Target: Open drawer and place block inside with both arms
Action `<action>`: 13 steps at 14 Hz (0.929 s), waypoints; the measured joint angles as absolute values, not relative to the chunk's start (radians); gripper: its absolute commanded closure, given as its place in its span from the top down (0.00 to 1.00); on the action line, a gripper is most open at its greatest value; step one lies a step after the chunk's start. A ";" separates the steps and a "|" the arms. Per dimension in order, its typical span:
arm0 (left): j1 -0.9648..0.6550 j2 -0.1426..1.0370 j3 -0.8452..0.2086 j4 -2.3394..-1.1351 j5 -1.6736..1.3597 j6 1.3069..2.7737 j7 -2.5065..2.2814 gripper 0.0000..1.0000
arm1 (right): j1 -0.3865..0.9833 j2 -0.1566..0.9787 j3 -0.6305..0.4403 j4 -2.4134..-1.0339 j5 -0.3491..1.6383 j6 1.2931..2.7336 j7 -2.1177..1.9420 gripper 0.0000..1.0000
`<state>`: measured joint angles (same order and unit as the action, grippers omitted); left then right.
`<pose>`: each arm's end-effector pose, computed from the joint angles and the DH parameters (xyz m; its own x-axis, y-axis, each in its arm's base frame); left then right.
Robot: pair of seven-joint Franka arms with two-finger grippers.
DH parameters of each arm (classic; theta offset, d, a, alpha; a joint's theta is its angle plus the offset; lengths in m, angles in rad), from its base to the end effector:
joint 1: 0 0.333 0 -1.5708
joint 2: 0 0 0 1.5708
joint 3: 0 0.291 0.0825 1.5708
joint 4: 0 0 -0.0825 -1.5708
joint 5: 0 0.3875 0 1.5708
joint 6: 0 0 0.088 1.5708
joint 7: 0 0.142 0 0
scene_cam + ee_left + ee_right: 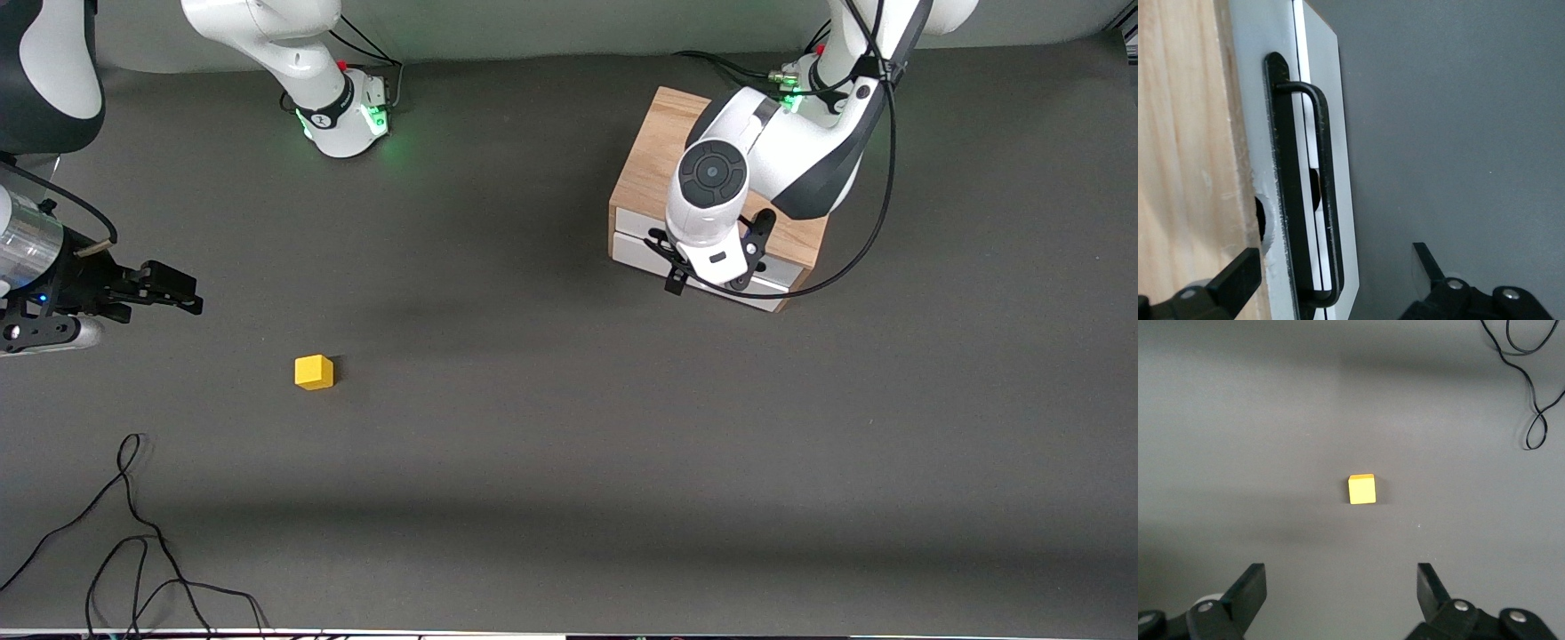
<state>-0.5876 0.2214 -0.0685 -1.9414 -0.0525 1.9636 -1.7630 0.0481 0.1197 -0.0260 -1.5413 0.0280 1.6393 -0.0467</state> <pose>0.4490 -0.3516 0.2949 0.4229 0.9060 -0.0196 0.8850 -0.4176 -0.2056 0.5947 0.0176 0.5155 0.9975 0.0669 -0.0205 0.0664 -0.9975 -0.0258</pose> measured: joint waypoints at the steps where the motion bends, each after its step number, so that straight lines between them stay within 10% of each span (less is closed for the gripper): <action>1: -0.587 0.224 -0.066 -1.941 -0.052 1.970 -1.762 1.00 | 0.048 0.120 -0.026 -1.541 0.028 1.639 -0.047 1.00; 13: -0.558 0.310 -0.061 -1.922 -0.051 1.978 -1.742 1.00 | 0.048 0.120 -0.026 -1.545 0.028 1.641 -0.047 1.00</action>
